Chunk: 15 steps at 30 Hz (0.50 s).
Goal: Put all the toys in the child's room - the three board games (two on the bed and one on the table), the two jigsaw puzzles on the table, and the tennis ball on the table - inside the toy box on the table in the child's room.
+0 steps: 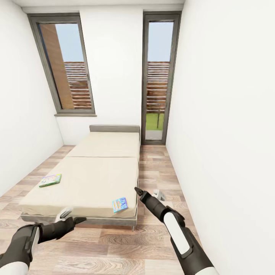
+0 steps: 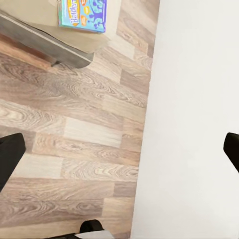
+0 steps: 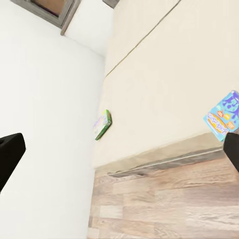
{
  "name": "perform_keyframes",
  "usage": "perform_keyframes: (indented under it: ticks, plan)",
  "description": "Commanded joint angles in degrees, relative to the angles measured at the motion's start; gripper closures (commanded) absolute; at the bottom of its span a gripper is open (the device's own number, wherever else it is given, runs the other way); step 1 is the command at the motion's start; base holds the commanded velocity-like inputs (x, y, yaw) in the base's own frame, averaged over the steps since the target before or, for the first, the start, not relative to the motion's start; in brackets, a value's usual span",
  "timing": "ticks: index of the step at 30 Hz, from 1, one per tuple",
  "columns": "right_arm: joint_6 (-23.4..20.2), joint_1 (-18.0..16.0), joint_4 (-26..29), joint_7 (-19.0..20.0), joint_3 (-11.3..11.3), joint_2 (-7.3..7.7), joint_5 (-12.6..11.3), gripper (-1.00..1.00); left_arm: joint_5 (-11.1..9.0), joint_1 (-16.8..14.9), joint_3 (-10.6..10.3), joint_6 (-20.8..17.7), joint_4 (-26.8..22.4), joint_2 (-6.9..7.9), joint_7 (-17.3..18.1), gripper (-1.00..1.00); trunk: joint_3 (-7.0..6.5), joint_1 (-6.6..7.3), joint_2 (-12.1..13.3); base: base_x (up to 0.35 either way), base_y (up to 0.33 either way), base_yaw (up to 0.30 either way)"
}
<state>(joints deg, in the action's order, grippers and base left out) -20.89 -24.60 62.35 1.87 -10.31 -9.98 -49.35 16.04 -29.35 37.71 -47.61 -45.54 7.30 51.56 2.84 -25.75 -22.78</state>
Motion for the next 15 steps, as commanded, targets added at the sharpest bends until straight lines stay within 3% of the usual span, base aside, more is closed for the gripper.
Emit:
perform_keyframes:
  ticks: [1,2,4,8,12,15]
  plan:
    - [0.1,-0.06,0.4,0.15,-0.05,-0.01,-0.07,-1.0,0.07,-1.3,0.25,1.81,2.82,-0.39,-2.61,-1.0,0.14,-0.04,-0.14,0.0,0.0,0.0]
    - [0.21,-0.06,1.35,0.17,-0.13,-0.01,0.13,-1.0,-0.39,-2.42,0.25,3.83,5.87,-0.63,-5.89,-1.0,0.14,-0.04,-0.14,0.0,0.0,0.0]
    - [0.18,-0.04,2.96,0.11,-0.22,-0.01,0.42,-1.0,-0.8,-3.36,0.26,5.95,8.81,-0.79,-9.22,-1.0,0.14,-0.04,-0.14,0.0,0.0,0.0]
    - [-2.59,0.01,11.44,-0.38,-1.18,0.88,2.41,-1.0,-2.02,-5.33,0.31,13.05,15.59,-2.09,-18.9,-1.0,0.14,-0.04,-0.14,0.0,0.0,0.0]
    - [-7.01,0.97,18.12,-1.83,-2.75,1.24,5.31,-1.0,-2.01,-5.75,0.22,17.33,17.31,-4.8,-22.99,-1.0,0.14,-0.04,-0.14,0.0,0.0,0.0]
    - [-9.33,1.59,21.03,-2.22,-4.22,1.3,6.14,-1.0,-1.63,-5.83,-0.72,20.27,18.58,-6.41,-25.19,-1.0,0.14,-0.04,-0.14,0.0,0.0,0.0]
